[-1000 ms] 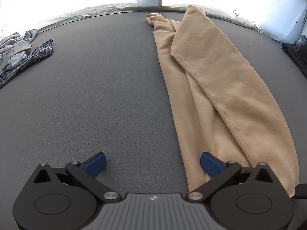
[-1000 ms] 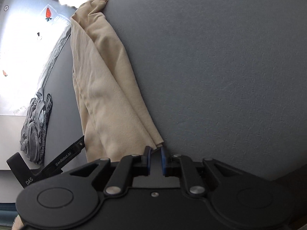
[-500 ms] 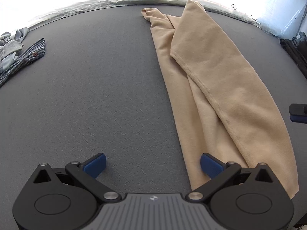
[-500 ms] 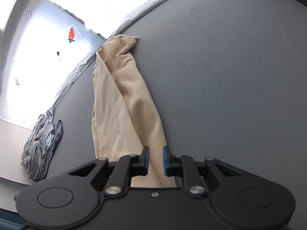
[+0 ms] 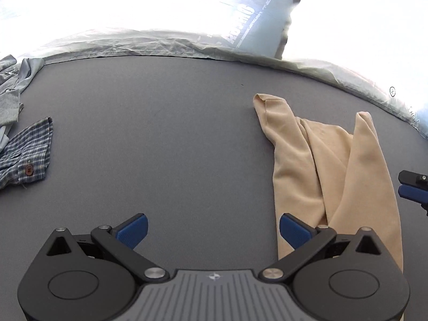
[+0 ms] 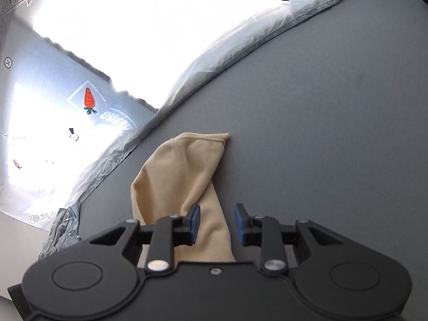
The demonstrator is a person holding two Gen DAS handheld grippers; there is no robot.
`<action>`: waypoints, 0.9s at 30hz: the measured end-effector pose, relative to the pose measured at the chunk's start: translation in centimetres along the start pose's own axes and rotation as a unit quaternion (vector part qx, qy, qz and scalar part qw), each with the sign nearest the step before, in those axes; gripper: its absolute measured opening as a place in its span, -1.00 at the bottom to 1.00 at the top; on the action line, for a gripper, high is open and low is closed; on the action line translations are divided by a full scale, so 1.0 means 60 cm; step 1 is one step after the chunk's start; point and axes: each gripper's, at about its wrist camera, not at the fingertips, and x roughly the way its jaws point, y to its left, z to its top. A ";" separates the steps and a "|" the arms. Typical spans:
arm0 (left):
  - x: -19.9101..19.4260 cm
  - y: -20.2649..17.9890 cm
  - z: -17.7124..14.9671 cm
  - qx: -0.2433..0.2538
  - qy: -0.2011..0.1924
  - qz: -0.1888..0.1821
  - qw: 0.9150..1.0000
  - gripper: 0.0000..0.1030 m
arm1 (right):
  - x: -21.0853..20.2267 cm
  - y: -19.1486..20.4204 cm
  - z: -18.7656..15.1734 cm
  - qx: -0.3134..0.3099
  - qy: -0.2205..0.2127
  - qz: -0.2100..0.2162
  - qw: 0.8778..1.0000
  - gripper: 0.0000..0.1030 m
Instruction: Fold clothes
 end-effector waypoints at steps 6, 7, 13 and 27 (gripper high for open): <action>0.087 -0.024 0.097 -0.042 -0.005 -0.070 0.997 0.97 | 0.089 -0.004 0.061 0.024 0.008 0.013 1.000 -0.25; 0.100 -0.029 0.107 -0.046 -0.004 -0.078 0.996 0.93 | 0.100 -0.003 0.063 0.017 0.016 0.019 1.000 -0.33; 0.131 -0.064 0.137 0.000 -0.046 -0.068 0.997 -0.32 | 0.112 0.038 0.083 -0.074 -0.033 0.017 0.997 -0.93; 0.051 -0.055 0.132 0.003 -0.045 -0.055 0.997 0.25 | 0.068 0.051 0.061 -0.132 -0.022 -0.066 0.989 -0.31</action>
